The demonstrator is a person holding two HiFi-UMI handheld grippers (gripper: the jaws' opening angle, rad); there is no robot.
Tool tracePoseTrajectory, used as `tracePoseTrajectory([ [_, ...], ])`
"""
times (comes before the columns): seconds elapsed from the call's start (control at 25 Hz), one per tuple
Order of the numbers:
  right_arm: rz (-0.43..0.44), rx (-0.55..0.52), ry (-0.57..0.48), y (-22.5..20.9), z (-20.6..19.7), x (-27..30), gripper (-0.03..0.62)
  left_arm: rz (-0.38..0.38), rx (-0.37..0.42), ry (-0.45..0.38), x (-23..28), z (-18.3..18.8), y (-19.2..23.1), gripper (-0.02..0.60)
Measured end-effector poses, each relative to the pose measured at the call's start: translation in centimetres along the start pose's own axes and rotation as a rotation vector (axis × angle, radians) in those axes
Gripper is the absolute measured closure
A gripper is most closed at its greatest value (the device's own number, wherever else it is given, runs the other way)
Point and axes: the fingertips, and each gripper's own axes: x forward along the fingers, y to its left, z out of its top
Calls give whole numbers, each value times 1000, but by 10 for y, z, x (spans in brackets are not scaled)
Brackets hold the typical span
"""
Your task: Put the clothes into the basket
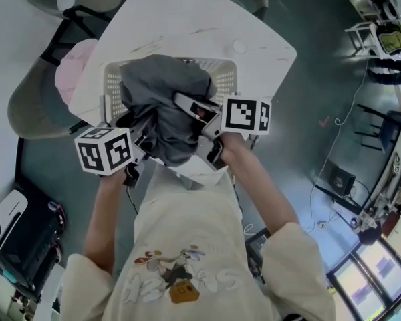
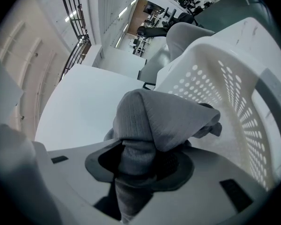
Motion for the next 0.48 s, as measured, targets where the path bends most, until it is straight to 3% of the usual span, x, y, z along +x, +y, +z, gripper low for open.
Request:
tracePoseTrajectory([
  [0.48, -120, -117, 24, -34, 2, 22, 431, 69, 0, 73, 33, -13, 31, 456],
])
